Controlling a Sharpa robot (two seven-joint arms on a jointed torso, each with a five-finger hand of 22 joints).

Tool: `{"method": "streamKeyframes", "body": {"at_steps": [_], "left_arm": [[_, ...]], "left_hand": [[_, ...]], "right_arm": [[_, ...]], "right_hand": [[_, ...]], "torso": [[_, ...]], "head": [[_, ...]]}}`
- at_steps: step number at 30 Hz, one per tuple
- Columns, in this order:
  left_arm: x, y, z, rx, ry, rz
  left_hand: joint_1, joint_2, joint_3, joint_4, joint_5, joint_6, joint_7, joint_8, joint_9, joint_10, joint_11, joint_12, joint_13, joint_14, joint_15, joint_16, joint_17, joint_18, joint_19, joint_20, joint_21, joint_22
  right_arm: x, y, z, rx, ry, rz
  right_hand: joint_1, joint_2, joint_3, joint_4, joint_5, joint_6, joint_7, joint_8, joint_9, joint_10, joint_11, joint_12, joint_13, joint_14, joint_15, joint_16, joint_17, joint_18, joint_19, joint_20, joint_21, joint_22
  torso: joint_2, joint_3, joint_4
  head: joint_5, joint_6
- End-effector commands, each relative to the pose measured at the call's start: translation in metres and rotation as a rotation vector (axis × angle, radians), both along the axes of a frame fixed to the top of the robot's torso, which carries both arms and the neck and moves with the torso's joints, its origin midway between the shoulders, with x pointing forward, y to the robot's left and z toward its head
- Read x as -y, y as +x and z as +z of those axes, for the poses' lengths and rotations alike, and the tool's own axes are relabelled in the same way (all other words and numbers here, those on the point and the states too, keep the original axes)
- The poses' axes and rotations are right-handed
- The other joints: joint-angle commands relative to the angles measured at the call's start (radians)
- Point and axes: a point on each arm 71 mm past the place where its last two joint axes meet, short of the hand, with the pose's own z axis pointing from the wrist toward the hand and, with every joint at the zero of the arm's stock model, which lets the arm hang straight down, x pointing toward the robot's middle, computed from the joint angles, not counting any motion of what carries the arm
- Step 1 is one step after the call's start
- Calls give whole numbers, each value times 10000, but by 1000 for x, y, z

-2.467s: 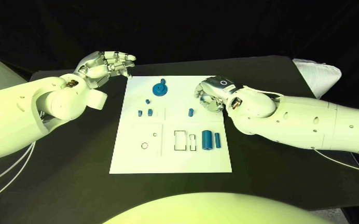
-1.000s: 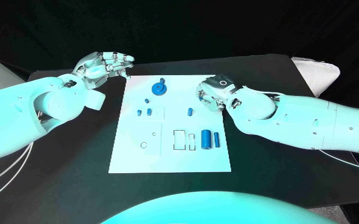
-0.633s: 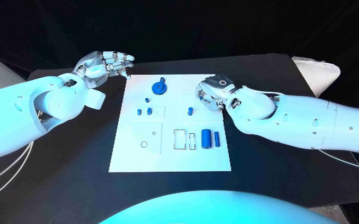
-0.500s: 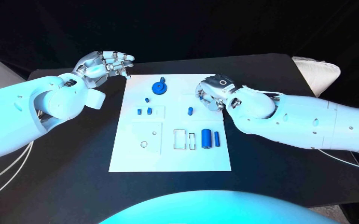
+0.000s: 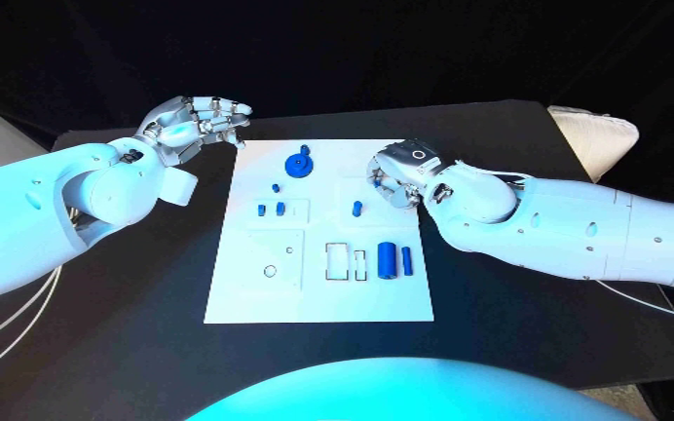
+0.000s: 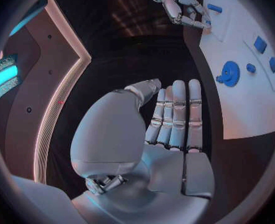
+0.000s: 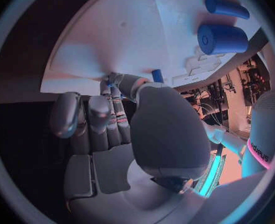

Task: Assemble the parts on the task board

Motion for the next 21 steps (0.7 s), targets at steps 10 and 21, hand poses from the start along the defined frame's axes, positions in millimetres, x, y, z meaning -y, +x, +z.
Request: {"method": "streamKeyframes", "body": {"at_steps": [10, 21], "left_arm": [[2, -1, 1, 27, -44, -194], [1, -1, 1, 34, -36, -172]], "left_hand": [[59, -5, -59, 27, 27, -43, 32, -66, -9, 28, 25, -46, -15, 42, 46, -33, -11, 137, 74, -14, -63, -11], [59, -5, -59, 27, 27, -43, 32, -66, -9, 28, 25, -46, -15, 42, 46, -33, -11, 137, 74, -14, -63, -11]], "right_arm": [[-1, -1, 2, 352, 366, -8], [2, -4, 5, 475, 590, -48]], "right_hand": [[94, 337, -8, -96, 67, 172, -63, 153, 73, 379, -189, 131, 194, 289, -70, 291, 349, -233, 276, -68, 568, 1567], [117, 360, -4, -126, 25, 179, -77, 165, 85, 404, -202, 128, 215, 326, -85, 325, 394, -242, 301, -85, 618, 1587]], "torso": [[0, -8, 7], [-9, -9, 6]], "head": [[-12, -2], [18, 1]]}}
